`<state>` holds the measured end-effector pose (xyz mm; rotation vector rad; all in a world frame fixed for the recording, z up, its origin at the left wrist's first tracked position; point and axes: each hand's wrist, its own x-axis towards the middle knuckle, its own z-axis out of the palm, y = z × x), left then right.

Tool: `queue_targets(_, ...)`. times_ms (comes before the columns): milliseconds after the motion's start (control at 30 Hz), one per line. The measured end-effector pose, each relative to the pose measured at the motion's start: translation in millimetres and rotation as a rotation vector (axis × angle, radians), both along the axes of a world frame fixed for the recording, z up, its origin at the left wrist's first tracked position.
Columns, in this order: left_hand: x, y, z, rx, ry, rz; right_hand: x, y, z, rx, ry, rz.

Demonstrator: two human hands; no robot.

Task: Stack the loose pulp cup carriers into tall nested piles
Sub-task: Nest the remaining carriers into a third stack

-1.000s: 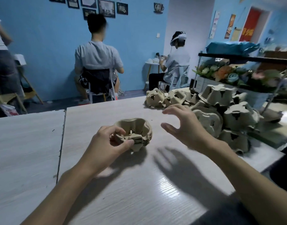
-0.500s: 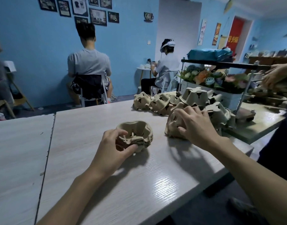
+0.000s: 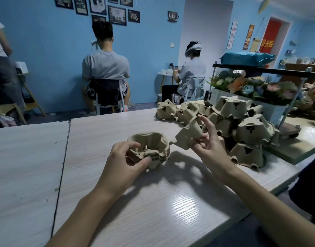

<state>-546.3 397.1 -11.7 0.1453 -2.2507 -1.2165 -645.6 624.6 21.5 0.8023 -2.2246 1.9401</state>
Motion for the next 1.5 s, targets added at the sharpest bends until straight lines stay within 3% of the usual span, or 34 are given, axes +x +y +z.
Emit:
queue_targets(233, -0.7, -1.5, -2.0, 0.01, 0.002, -0.015, -10.0, 16.0, -5.4, 0.135, -0.068, 0.057)
queue_targets(467, -0.4, -1.5, -1.5, 0.0, -0.014, -0.011, -10.8, 18.7, -2.4, -0.083, -0.051, -0.021)
queue_targets(600, -1.6, 0.1, -2.6, 0.001, -0.031, -0.029, -6.5, 0.4, 13.6, -0.115, -0.014, 0.083)
queue_targets(733, -0.7, -0.9, -3.9, 0.074, -0.033, -0.048, -2.3, -38.1, 14.2, -0.044, 0.022, 0.152)
queue_targets(900, -1.0, 1.3, -4.7, 0.146, -0.028, -0.071, 0.9, -46.3, 2.5, 0.235, 0.076, 0.188)
queue_targets(1233, 2.1, 1.5, -3.8, 0.115, -0.007, -0.091, 3.9, -40.1, 0.0, 0.357, 0.099, 0.154)
queue_targets(1333, 2.4, 0.4, -2.9, 0.068, -0.028, -0.091, -1.5, -19.2, -2.7, 0.419, 0.147, 0.031)
queue_targets(1500, 1.0, 0.4, -2.7, -0.013, -0.031, -0.064, -19.1, 25.0, -14.1, 0.684, 0.394, -0.494)
